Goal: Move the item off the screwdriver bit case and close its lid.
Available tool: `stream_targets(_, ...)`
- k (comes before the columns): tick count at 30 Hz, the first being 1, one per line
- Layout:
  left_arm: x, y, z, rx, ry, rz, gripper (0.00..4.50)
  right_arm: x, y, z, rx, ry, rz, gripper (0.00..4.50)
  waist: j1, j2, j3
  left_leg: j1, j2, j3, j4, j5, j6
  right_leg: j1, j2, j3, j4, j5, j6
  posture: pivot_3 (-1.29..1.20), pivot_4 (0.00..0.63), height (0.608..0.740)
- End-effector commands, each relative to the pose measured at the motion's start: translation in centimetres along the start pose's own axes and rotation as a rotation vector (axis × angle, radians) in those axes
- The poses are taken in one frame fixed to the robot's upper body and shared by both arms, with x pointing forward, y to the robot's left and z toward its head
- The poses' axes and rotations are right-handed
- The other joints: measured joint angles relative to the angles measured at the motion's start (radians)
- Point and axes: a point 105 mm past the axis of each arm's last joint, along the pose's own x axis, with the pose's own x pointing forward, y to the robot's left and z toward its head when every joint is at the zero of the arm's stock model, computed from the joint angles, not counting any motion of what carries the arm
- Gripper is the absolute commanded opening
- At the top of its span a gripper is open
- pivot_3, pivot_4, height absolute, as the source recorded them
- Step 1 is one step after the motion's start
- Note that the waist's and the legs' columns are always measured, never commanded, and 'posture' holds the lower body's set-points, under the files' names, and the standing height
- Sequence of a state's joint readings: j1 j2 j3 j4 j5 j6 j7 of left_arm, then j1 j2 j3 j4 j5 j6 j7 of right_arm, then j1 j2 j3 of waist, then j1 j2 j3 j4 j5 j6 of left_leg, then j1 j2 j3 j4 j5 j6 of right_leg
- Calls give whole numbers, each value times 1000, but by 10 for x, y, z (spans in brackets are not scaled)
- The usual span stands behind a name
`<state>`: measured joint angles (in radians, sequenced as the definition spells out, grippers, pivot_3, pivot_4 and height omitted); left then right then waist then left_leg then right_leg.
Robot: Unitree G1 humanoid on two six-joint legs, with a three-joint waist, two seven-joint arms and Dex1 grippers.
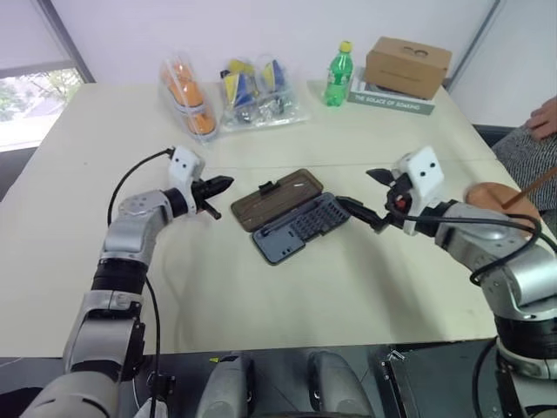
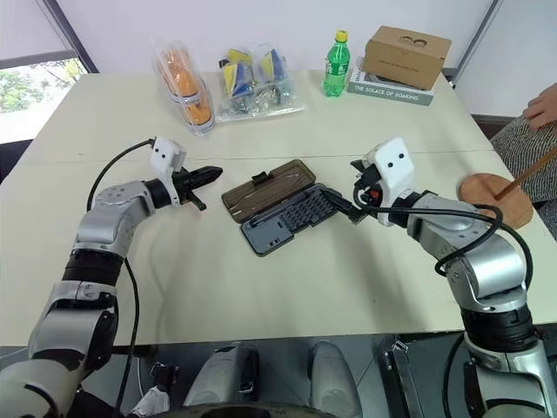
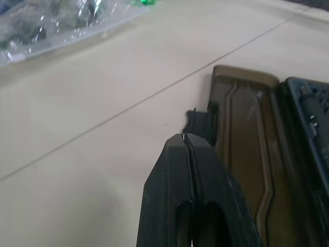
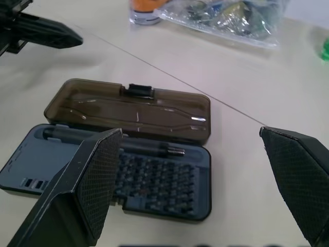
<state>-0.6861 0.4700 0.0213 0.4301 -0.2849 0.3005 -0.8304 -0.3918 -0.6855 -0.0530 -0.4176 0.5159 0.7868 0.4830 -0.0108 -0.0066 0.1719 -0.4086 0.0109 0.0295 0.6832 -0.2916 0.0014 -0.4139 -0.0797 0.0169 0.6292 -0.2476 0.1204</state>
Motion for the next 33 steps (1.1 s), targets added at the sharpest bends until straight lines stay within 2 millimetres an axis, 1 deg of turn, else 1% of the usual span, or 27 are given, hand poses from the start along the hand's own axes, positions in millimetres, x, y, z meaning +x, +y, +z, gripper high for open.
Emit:
stream_targets(1,-5,0,16,52,-19,-11,0,0,4,13,-40,-61,1,4461,0,0,0,0,0,0,0,0,0,0,0,0,0,0,0,0,150,740)
stream_targets(8,-19,-12,20,64,-8,-56,0,9,11,10,-30,-78,9,4461,-1,0,0,0,1,0,0,0,0,0,0,0,1,0,0,0,150,740)
stream_targets(11,-23,-13,17,92,22,-56,0,12,14,10,-29,-83,17,4461,-1,0,0,0,1,0,0,0,0,0,0,0,1,0,0,0,150,740)
stream_targets(17,-26,-15,15,87,36,-54,0,18,18,10,-32,-96,27,4461,0,0,0,0,0,0,0,0,0,0,0,0,1,0,0,0,150,740)
stream_targets(20,-27,-12,11,90,57,-40,0,22,21,9,-28,-101,25,4461,-1,0,0,0,0,0,0,0,0,0,0,0,1,0,0,0,150,740)
stream_targets(23,-27,-10,13,80,57,-46,0,28,23,13,-22,-114,7,4461,-1,0,0,0,0,0,0,0,0,-1,0,0,1,0,0,0,150,740)
stream_targets(26,-25,-7,8,84,70,-37,0,33,19,15,-24,-117,-26,4461,-2,0,0,0,0,0,0,0,0,-1,0,0,1,0,0,0,150,740)
stream_targets(29,-21,-5,4,77,74,-22,0,41,10,17,-12,-117,-80,4461,-2,0,0,0,0,0,0,0,0,-1,0,0,1,0,0,0,150,740)
stream_targets(31,-21,-5,3,74,75,-22,0,49,5,20,-9,-113,-104,4461,-2,0,0,0,0,0,0,0,0,-1,0,0,1,0,0,0,150,740)
stream_targets(33,-19,-8,2,78,75,-26,0,57,-3,23,10,-101,-138,4461,-2,0,0,0,0,1,0,0,0,-1,0,0,2,0,0,0,150,740)
